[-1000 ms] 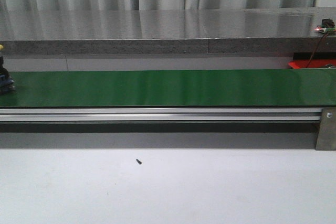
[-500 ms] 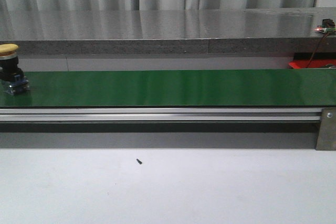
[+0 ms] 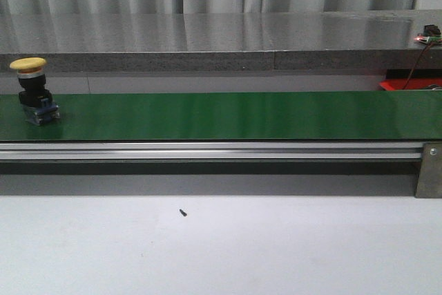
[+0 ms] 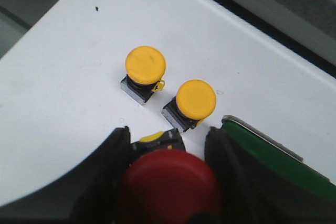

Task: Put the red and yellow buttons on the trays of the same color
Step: 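Carry the red button onto the belt and open the left gripper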

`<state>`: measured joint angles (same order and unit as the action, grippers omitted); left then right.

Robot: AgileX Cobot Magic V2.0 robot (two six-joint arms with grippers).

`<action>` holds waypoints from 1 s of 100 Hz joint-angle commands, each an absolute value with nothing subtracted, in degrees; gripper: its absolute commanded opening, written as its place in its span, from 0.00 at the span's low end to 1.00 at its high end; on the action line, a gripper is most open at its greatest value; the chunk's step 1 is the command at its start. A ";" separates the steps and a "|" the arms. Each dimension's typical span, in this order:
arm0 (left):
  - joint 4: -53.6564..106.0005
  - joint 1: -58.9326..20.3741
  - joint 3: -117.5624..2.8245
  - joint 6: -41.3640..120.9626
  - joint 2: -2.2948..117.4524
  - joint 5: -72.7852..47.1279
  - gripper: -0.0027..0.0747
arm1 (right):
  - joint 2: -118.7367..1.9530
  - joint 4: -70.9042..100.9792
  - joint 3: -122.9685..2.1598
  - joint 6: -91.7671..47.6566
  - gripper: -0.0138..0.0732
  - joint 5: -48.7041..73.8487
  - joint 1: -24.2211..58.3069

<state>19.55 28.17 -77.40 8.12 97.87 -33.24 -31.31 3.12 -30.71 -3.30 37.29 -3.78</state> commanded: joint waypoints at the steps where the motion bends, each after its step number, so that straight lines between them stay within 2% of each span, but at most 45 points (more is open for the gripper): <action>1: 19.54 28.32 -79.13 10.51 92.05 -34.15 0.22 | -31.34 3.18 -32.03 -3.32 0.08 33.72 -3.80; 28: 21.37 28.32 -79.13 16.26 91.06 -42.41 0.22 | -31.34 3.18 -32.03 -3.32 0.08 33.72 -3.80; 80: 22.41 21.55 -79.13 20.49 95.76 -42.68 0.22 | -31.34 3.18 -32.03 -3.32 0.08 33.72 -3.80; 100: 22.53 21.23 -79.13 20.49 97.98 -42.45 0.22 | -31.34 3.18 -32.03 -3.32 0.08 33.72 -3.80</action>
<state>20.94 21.52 -77.40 20.39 100.10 -44.92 -31.31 3.12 -30.71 -3.30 37.29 -3.78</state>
